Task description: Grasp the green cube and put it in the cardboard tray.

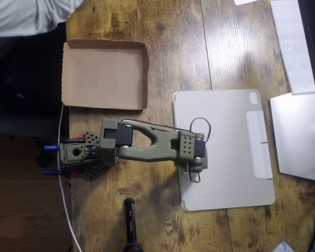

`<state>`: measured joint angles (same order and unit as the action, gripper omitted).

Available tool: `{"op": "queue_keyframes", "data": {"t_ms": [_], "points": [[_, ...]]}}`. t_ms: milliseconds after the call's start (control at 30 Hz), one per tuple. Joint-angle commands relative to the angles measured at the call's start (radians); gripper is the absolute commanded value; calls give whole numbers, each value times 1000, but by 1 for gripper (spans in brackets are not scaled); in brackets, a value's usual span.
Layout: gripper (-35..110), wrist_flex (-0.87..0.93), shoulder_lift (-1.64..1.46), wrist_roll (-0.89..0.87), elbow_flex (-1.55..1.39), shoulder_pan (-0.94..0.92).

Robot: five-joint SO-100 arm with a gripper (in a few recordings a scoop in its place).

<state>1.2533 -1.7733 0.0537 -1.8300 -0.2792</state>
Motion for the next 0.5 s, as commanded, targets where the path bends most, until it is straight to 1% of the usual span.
{"op": "queue_keyframes", "data": {"t_ms": [0, 133, 300, 467], "points": [[12, 153, -12, -40, 67, 127], [12, 354, -46, -120, 221, 293], [12, 541, -178, -196, 377, 509], [12, 545, -387, -272, 301, 739]]}}
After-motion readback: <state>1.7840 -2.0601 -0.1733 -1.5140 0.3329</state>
